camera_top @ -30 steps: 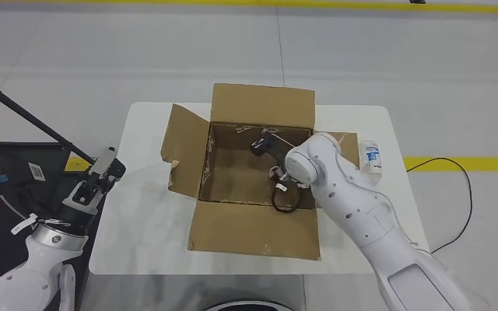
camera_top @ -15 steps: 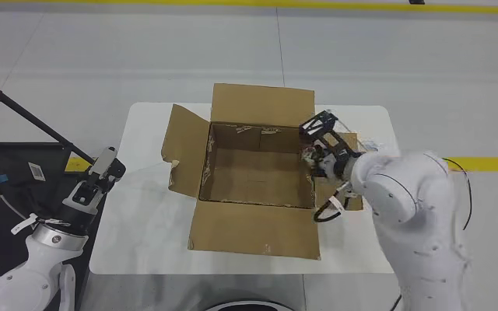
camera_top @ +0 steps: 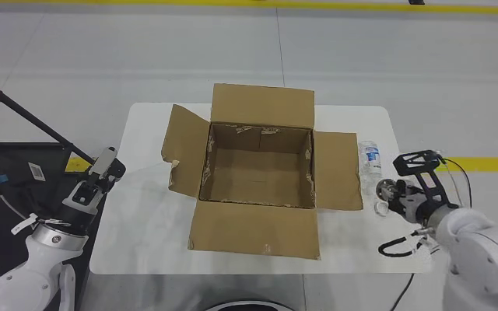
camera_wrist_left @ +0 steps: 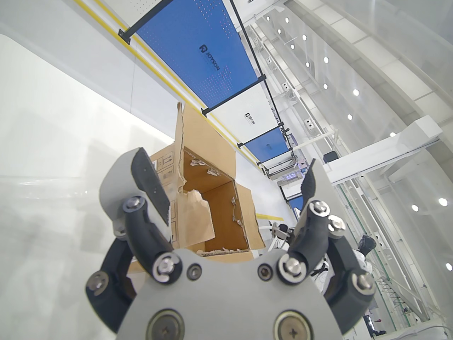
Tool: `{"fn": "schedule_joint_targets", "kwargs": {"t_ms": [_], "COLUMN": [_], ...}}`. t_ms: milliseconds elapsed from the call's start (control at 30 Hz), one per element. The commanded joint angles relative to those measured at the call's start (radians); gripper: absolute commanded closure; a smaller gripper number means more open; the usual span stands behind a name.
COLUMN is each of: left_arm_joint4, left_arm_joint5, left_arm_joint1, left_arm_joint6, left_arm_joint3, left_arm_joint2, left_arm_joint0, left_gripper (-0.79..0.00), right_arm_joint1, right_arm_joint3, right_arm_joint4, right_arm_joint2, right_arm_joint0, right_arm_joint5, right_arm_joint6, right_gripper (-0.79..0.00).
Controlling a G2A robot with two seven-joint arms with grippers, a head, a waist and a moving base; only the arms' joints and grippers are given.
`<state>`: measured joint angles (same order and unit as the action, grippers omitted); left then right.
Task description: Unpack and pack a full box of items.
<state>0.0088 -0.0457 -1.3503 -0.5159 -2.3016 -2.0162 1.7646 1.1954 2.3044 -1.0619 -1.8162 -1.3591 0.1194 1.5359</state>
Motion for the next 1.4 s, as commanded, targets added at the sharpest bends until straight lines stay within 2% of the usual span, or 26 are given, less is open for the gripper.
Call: {"fn": "schedule_joint_targets", "kwargs": {"t_ms": [0, 267, 600, 800, 1300, 1367], "left_arm_joint4": [0.000, 0.000, 0.000, 0.000, 0.000, 0.000], "left_arm_joint5": [0.000, 0.000, 0.000, 0.000, 0.000, 0.000], "left_arm_joint1": [0.000, 0.000, 0.000, 0.000, 0.000, 0.000], "left_arm_joint6": [0.000, 0.000, 0.000, 0.000, 0.000, 0.000], "left_arm_joint3": [0.000, 0.000, 0.000, 0.000, 0.000, 0.000], "left_arm_joint2": [0.000, 0.000, 0.000, 0.000, 0.000, 0.000], "left_arm_joint0": [0.000, 0.000, 0.000, 0.000, 0.000, 0.000], "left_gripper": [-0.785, -0.785, -0.785, -0.785, -0.785, -0.785], "right_arm_joint1": [-0.003, -0.011, -0.015, -0.017, -0.024, -0.025], "right_arm_joint3": [-0.018, -0.130, -0.329, -0.366, -0.442, -0.457], "right_arm_joint4": [0.023, 0.007, 0.001, -0.036, -0.085, -0.082], "right_arm_joint2": [-0.016, 0.020, 0.094, 0.129, 0.197, 0.204], "right_arm_joint0": [-0.040, -0.103, -0.075, -0.077, -0.031, -0.024], "right_arm_joint5": [0.020, 0.021, -0.004, -0.043, -0.068, -0.070], "right_arm_joint6": [0.000, -0.036, -0.154, -0.202, -0.217, -0.217], "right_gripper": [0.000, 0.000, 0.000, 0.000, 0.000, -0.040]}}
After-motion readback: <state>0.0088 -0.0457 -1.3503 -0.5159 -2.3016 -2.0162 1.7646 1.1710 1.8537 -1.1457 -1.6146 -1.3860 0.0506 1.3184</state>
